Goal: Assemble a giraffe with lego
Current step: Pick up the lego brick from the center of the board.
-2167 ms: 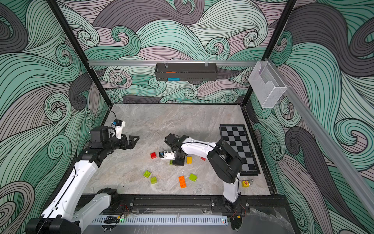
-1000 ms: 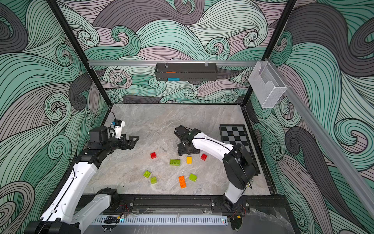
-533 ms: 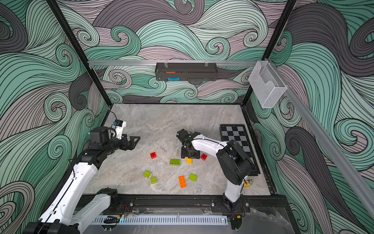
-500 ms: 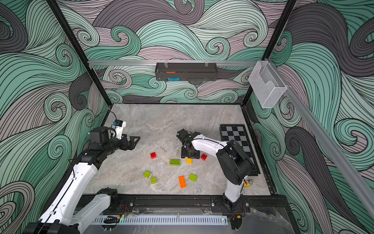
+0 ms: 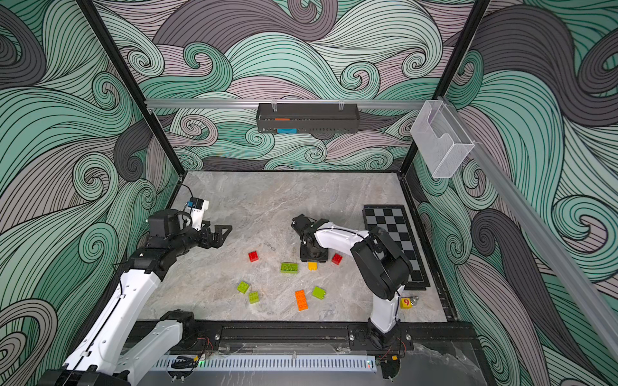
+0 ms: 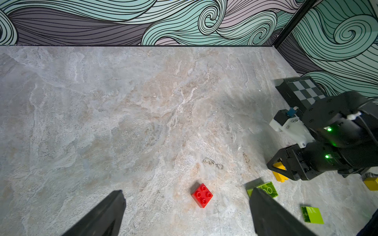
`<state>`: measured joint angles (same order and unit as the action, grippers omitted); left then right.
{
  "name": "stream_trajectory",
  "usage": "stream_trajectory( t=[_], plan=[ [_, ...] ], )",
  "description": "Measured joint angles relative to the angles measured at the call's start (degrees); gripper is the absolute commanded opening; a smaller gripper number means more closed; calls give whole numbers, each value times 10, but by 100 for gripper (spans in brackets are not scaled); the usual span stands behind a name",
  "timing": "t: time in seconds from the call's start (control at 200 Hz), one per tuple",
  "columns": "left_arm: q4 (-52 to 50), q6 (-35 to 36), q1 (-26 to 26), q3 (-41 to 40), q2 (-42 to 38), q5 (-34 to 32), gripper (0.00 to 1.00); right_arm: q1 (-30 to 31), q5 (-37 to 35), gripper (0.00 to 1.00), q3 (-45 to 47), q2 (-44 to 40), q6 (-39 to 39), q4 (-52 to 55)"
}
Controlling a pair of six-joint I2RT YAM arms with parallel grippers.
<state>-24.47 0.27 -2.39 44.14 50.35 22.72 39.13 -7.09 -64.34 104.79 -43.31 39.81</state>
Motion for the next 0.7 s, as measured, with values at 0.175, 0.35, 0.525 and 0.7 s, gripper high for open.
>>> stream_trajectory(
  t=[0.175, 0.35, 0.525, 0.7],
  plan=[
    [0, 2, -3, 0, 0, -1, 99, -5, 2, 31, 2, -3, -2, -2],
    [-1, 11, -8, 0, 0, 0, 99, -25, 23, 31, 13, -37, -8, -6],
    [-14, 30, -40, 40, 19, 10, 99, -64, 77, 31, 2, -127, -38, -8],
    [-20, 48, -110, 129, 83, 31, 98, -103, 120, 30, -24, -223, -97, -38]
  ],
)
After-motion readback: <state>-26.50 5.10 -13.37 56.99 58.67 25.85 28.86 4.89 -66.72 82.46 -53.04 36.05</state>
